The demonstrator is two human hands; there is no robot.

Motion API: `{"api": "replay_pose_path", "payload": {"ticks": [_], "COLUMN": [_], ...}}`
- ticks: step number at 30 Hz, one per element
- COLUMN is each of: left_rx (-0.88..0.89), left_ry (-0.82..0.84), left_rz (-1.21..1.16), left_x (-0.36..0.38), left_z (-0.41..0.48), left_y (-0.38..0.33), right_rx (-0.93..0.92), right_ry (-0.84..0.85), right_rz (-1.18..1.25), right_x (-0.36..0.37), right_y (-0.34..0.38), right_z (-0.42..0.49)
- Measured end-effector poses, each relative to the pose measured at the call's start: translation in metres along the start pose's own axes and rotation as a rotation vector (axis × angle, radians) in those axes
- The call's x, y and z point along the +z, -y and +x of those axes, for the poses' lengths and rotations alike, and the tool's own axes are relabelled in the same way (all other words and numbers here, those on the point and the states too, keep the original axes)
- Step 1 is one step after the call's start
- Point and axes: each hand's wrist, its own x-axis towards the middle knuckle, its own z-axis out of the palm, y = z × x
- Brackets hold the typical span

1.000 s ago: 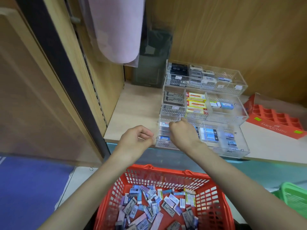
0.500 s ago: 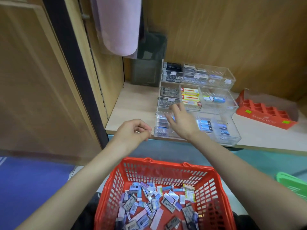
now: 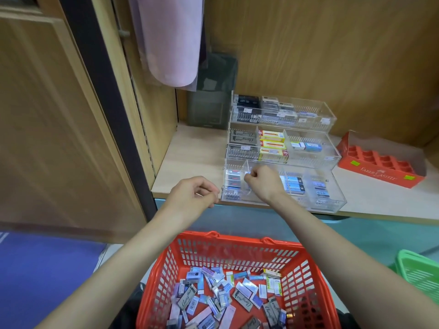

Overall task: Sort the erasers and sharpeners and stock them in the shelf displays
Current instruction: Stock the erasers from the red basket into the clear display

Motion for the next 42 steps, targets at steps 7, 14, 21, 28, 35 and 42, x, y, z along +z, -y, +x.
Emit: {"api": "replay_pose_path", "payload": {"ticks": [7, 14, 21, 28, 35, 42], "left_rx": [0.002, 0.058, -0.017, -0.248, -0.423, -0.396], "left_ry": [0.018, 0.140, 0.417, 0.526, 0.463, 0.394], "left_rz": [0.010, -0.019, 0.199, 0.401, 0.412, 0.346], "left_x": [0.003, 0.013, 0.062, 0.095, 0.135, 0.185], "left_z": [0.002, -0.004, -0.020, -0.032, -0.027, -0.004], "left_y": [0.003, 0.012, 0.100, 0.223, 0.313, 0.340], "right_rx": [0.054, -0.175, -0.303, 0.071, 0.159, 0.169], "right_ry": [0.040, -0.073, 0.021, 0.736, 0.548, 0.531], "right_rz": [-0.003, 0.032, 0.012, -0.082, -0.117, -0.228], "right_x": [0.003, -0.007, 0.043, 0.149, 0.236, 0.275], "right_y": [0.003, -0.023, -0.107, -0.180, -0.229, -0.267], "right_z": [0.003, -0.043, -0.143, -0.161, -0.148, -0.112]}}
